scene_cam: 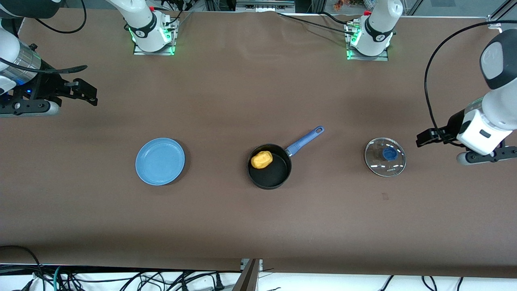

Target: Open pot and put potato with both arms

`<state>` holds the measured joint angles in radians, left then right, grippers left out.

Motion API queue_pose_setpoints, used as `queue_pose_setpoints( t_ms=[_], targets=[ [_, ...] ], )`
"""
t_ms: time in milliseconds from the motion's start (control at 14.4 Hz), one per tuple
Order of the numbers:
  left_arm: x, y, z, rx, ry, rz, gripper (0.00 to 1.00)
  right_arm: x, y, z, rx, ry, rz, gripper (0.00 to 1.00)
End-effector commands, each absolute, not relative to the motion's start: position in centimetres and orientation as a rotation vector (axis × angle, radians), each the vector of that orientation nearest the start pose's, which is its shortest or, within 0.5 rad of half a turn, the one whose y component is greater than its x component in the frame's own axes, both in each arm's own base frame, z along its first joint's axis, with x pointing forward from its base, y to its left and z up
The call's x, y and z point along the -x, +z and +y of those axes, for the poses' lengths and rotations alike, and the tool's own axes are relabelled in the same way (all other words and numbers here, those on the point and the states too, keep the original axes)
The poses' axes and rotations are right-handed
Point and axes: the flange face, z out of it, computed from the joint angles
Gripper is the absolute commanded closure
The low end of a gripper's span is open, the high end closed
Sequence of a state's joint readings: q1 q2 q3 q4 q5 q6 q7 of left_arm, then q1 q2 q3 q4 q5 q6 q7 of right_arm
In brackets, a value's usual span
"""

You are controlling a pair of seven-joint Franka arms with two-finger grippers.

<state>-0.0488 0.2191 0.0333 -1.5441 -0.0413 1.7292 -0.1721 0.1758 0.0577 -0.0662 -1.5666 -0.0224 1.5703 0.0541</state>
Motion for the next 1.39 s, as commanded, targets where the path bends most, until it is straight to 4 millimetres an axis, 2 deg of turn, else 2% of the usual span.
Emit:
queue_pose_setpoints(
  t_ms=[0, 69, 208, 346, 623, 762, 900, 1316],
  targets=[
    [-61.3, 54.3, -1.9, 3.176, 0.090, -0.250, 0.14, -56.9, 59.9, 6.2, 3.177, 0.076, -0.118, 0.00],
    [-60.8, 55.1, -1.8, 3.176, 0.095, -0.248, 0.13, -56.9, 59.9, 6.3, 3.176, 0.071, -0.120, 0.00],
    [-60.3, 56.6, -2.0, 3.174, 0.124, -0.239, 0.00, -56.9, 59.9, 6.2, 3.177, 0.073, -0.118, 0.00],
    [-60.0, 57.2, -2.9, 3.174, 0.137, -0.212, 0.00, -56.9, 59.9, 6.2, 3.175, 0.071, -0.118, 0.00],
    [-60.1, 58.7, -2.8, 3.167, 0.099, -0.212, 0.00, -56.9, 59.9, 6.3, 3.176, 0.071, -0.120, 0.00],
    [-60.0, 60.3, -2.4, 3.167, 0.093, -0.200, 0.00, -56.9, 59.9, 6.2, 3.177, 0.071, -0.118, 0.00],
    [-60.5, 60.2, -2.1, 3.170, 0.090, -0.090, 0.00, -56.9, 59.9, 6.2, 3.177, 0.069, -0.118, 0.00],
    [-60.7, 59.9, -1.2, 3.120, 0.087, -0.058, 0.00, -56.9, 59.9, 6.3, 3.176, 0.069, -0.120, 0.00]
  ],
)
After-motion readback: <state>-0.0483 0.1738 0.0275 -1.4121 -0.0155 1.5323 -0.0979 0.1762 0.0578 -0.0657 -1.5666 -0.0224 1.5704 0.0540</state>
